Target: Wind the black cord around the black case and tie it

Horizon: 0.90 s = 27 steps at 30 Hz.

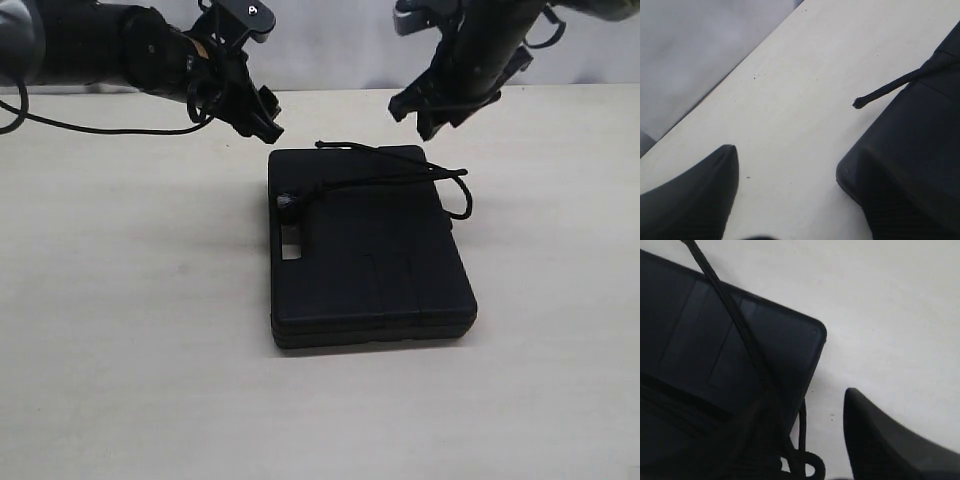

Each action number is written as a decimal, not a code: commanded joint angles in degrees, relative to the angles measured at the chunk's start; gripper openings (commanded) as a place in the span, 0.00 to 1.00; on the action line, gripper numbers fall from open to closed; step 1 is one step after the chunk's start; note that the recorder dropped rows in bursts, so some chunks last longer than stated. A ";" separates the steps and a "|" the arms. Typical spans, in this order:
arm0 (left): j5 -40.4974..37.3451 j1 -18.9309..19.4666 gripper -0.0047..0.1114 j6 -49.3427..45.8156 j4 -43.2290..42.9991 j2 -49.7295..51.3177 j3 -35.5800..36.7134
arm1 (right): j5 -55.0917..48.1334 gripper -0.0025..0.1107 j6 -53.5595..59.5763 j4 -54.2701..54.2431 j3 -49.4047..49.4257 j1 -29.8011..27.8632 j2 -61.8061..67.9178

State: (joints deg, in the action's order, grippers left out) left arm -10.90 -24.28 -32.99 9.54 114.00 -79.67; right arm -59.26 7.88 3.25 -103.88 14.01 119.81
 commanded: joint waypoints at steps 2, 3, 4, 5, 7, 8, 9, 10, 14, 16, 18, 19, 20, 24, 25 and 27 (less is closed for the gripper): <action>-0.05 -0.11 0.58 0.02 0.16 -0.23 -0.44 | -4.84 0.41 0.79 -0.25 -4.29 0.11 5.57; -0.05 -0.11 0.58 0.02 0.16 -0.23 -0.44 | -5.35 0.41 1.25 -0.96 -4.79 0.11 6.18; -0.05 -0.11 0.58 0.02 0.16 -0.23 -0.44 | -5.72 0.41 1.94 -2.14 -5.51 0.11 6.70; -0.05 -0.11 0.58 0.02 0.16 -0.23 -0.44 | -5.72 0.41 2.38 -3.25 -5.83 0.11 7.19; 0.08 -0.11 0.58 0.02 0.16 -0.23 -0.44 | -5.72 0.40 3.21 -4.56 -5.97 0.11 7.67; 0.08 -0.11 0.58 0.02 0.16 -0.23 -0.44 | -6.03 0.40 3.30 -4.56 -5.97 0.11 8.15; 0.08 -0.11 0.58 0.02 0.16 -0.23 -0.44 | -6.54 0.40 3.30 -4.56 -5.97 0.11 8.50; 0.08 -0.11 0.58 0.02 0.16 -0.23 -0.44 | -6.91 0.40 3.30 -4.56 -5.97 0.11 9.00; 0.08 -0.11 0.58 0.02 0.16 -0.23 -0.44 | -5.98 0.40 3.20 -3.25 -5.97 0.11 9.97; 0.08 -0.11 0.58 0.02 0.16 -0.23 -0.44 | -5.11 0.36 3.20 -3.25 -5.97 0.11 9.97; 0.26 -0.11 0.58 0.02 0.16 -0.23 -0.44 | -5.11 0.28 3.47 -3.25 -5.97 0.11 9.59; 0.31 -0.11 0.58 0.02 0.16 -0.23 -0.44 | -5.11 0.23 3.47 -3.25 -5.97 0.11 9.45; 0.41 -0.11 0.58 0.02 0.16 -0.23 -0.44 | -5.26 0.19 3.91 -3.25 -5.97 0.11 9.22; 0.45 -0.11 0.58 0.02 0.16 -0.23 -0.44 | -5.38 0.06 4.93 -3.25 -5.97 0.11 8.47; 0.45 -0.11 0.58 0.02 0.16 -0.23 -0.44 | -5.38 0.06 4.93 -3.25 -5.97 0.11 8.33; 0.44 -0.11 0.58 0.02 0.16 -0.23 -0.44 | -5.38 0.06 5.17 -3.25 -5.97 0.11 8.05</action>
State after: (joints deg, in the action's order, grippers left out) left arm -11.04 -24.28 -32.99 9.54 114.00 -79.67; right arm -64.81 12.12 -0.38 -109.56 14.09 129.08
